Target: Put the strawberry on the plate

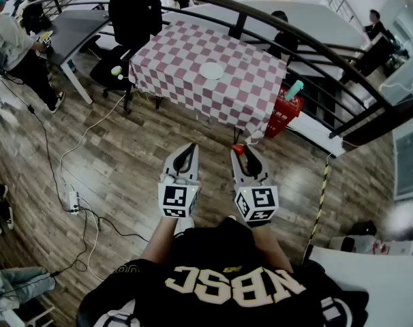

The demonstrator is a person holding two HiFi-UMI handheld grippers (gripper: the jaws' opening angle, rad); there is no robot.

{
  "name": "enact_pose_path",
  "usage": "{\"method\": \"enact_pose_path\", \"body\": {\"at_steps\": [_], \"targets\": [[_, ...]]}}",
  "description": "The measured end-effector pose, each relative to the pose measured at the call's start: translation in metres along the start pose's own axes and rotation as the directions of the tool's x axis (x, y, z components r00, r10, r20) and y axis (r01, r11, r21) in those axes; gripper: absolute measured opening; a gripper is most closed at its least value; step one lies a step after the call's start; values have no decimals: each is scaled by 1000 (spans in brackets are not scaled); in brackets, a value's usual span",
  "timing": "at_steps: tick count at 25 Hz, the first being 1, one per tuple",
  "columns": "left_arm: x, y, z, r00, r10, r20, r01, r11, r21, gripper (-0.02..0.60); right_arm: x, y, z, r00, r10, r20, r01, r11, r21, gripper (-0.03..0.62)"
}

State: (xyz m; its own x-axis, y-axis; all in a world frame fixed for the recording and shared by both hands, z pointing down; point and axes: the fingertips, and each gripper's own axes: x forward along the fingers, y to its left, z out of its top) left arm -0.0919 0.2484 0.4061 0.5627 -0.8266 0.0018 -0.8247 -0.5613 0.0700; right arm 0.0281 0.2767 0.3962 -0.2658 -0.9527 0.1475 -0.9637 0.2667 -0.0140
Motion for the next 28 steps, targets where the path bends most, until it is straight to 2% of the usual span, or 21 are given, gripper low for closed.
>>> {"method": "enact_pose_path", "body": {"at_steps": [6,13,16,18,20,21,23,28], "targets": [[23,8,-5,1000,28,3,-28,1000,-14,8,20,-13,-6,1000,25,-15,-25,1000,1,144],[69,-12,10,999,39,12,-39,998,45,8,52,-56,16,995,73,61,-74,997,15,144],[91,-24,8,999,34,9,-35,998,54,8,63,-77,20,993,72,90,-77,996,51,144],[106,-34,2,1000,25,0,-25,1000,-11,8,66,-88,17,990,101,94,-107,992,63,144],[119,-39,-10,1000,26,-11,-28,989,-143,8,69,-100,8,987,129,92,-136,988,77,144],[123,-40,-17,999,35,-24,-39,983,-177,8,71,-107,2,988,130,89,-138,986,95,144],[127,-42,-31,997,54,-56,-62,985,-158,8,74,-118,-9,988,128,84,-138,982,130,144],[137,-47,-47,993,50,-106,-62,991,-115,8,87,-131,-28,986,154,67,-163,974,158,144]]}}
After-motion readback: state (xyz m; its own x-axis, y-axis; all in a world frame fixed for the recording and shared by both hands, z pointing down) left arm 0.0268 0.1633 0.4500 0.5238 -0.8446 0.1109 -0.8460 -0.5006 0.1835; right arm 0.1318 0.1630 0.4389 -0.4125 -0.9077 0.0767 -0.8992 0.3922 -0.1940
